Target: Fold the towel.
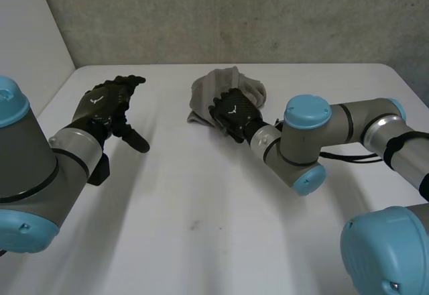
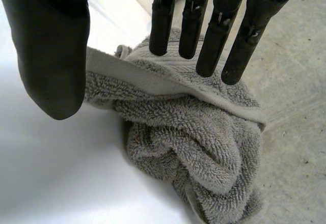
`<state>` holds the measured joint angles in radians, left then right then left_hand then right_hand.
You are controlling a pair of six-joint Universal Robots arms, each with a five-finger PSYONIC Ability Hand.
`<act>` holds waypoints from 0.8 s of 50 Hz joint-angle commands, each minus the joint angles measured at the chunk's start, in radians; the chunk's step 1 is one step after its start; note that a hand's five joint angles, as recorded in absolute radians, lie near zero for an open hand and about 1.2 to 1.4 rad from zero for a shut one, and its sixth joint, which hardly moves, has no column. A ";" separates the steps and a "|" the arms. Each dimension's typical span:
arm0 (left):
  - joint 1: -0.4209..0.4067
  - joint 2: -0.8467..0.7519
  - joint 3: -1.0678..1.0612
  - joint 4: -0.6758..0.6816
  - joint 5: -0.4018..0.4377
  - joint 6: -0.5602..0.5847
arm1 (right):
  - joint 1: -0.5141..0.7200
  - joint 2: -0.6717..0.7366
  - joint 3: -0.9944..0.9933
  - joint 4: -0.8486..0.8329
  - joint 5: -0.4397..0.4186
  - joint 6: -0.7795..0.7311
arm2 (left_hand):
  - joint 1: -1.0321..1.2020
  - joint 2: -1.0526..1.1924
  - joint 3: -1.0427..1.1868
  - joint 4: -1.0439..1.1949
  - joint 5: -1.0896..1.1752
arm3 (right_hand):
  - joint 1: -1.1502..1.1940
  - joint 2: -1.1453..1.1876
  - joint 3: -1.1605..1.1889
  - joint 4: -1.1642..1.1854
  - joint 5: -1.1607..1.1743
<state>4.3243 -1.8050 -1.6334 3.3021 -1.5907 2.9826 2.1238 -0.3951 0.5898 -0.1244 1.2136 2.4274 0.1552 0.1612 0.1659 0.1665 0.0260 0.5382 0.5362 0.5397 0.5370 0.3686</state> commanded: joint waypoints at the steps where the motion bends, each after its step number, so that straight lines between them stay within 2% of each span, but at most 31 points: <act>1: 0.000 -0.002 -0.002 0.001 0.000 0.000 | 0.001 0.038 -0.047 0.000 0.003 -0.053 | 0.019 0.013 0.009 0.008 -0.026 | 0.119 0.121 0.117 0.120 0.114; 12: 0.000 -0.011 -0.003 0.001 0.000 0.000 | 0.001 0.087 -0.105 -0.003 0.000 -0.063 | 0.019 0.013 0.009 0.008 -0.026 | 0.272 0.274 0.270 0.273 0.267; 27: 0.000 -0.024 -0.005 0.011 0.000 0.000 | 0.001 0.147 -0.182 0.002 0.000 -0.090 | 0.019 0.013 0.009 0.008 -0.026 | 0.351 0.353 0.350 0.352 0.346; 28: 0.000 -0.024 -0.005 0.013 0.000 0.000 | 0.002 0.151 -0.189 0.002 -0.002 -0.094 | 0.019 0.013 0.009 0.008 -0.026 | 0.459 0.461 0.457 0.460 0.454; 29: 0.000 -0.024 -0.006 0.014 0.000 0.000 | 0.002 0.154 -0.195 0.003 -0.006 -0.099 | 0.019 0.013 0.009 0.008 -0.026 | 0.684 0.686 0.682 0.685 0.679; 30: 0.000 -0.024 -0.006 0.014 0.000 0.000 | 0.002 0.154 -0.196 0.003 -0.006 -0.099 | 0.019 0.013 0.009 0.008 -0.026 | 0.686 0.688 0.684 0.687 0.681; 31: 0.000 -0.025 -0.008 0.014 0.000 0.000 | 0.001 0.156 -0.197 0.003 -0.009 -0.103 | 0.019 0.013 0.009 0.008 -0.026 | 0.856 0.858 0.855 0.858 0.851; 33: 0.000 -0.027 -0.008 0.016 0.000 0.000 | 0.002 0.153 -0.199 0.005 -0.012 -0.105 | 0.019 0.013 0.009 0.008 -0.026 | 0.858 0.860 0.857 0.859 0.853; 38: 0.000 -0.028 -0.008 0.014 0.000 0.000 | 0.019 0.081 -0.174 0.042 0.007 -0.100 | 0.019 0.013 0.009 0.008 -0.026 | 0.858 0.860 0.857 0.859 0.853; 40: 0.000 -0.027 -0.010 0.014 0.000 0.000 | 0.044 -0.025 -0.110 0.106 0.009 -0.090 | 0.019 0.013 0.009 0.008 -0.026 | 0.858 0.860 0.857 0.859 0.853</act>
<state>4.3243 -1.8319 -1.6412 3.3171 -1.5907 2.9821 2.1319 -0.2683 0.3995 -0.1052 1.2115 2.3234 0.1552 0.1612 0.1659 0.1665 0.0260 1.3340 1.2977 1.3348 1.3391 1.1643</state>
